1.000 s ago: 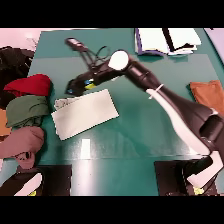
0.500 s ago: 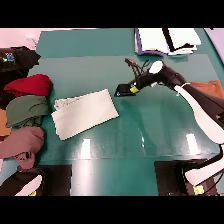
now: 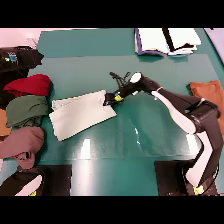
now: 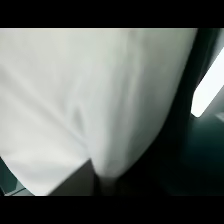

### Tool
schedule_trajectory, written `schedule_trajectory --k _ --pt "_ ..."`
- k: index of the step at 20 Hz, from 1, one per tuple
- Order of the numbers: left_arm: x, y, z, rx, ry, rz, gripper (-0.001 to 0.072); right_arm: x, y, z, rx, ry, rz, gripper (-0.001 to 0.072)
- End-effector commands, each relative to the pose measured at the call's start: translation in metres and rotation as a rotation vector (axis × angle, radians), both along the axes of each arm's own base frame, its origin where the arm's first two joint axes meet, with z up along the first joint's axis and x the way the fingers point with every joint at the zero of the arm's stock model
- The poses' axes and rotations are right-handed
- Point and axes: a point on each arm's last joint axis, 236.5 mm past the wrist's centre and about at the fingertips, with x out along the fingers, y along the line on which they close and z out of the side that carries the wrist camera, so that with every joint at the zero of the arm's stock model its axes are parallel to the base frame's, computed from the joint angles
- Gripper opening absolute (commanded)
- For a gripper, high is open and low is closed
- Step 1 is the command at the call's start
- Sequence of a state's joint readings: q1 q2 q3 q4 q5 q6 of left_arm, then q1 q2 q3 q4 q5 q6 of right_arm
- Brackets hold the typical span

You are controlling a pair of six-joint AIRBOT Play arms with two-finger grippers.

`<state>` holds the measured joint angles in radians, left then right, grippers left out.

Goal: Fold the shirts.

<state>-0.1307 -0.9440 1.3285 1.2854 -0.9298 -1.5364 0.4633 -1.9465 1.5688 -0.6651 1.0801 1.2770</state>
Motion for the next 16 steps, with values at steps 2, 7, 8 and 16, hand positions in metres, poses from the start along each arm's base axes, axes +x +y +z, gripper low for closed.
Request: schedule_trajectory --k 2,7,8,16 --pt "-0.007 -0.012 -0.002 -0.05 0.033 -0.032 0.002 0.031 0.017 0.024 0.0 -0.147 0.036 0.0017" --pt "-0.014 -0.019 -0.007 -0.072 0.072 -0.057 0.002 0.118 -0.102 0.103 -0.084 -0.328 -0.188 0.0017" --pt "-0.014 -0.022 -0.006 -0.072 0.069 -0.063 0.002 0.129 -0.139 0.117 -0.116 -0.356 -0.247 0.0017" --pt "-0.037 -0.109 0.022 -0.107 -0.055 -0.263 0.0021 0.098 -0.475 0.18 -0.371 -0.412 -0.855 0.0017"
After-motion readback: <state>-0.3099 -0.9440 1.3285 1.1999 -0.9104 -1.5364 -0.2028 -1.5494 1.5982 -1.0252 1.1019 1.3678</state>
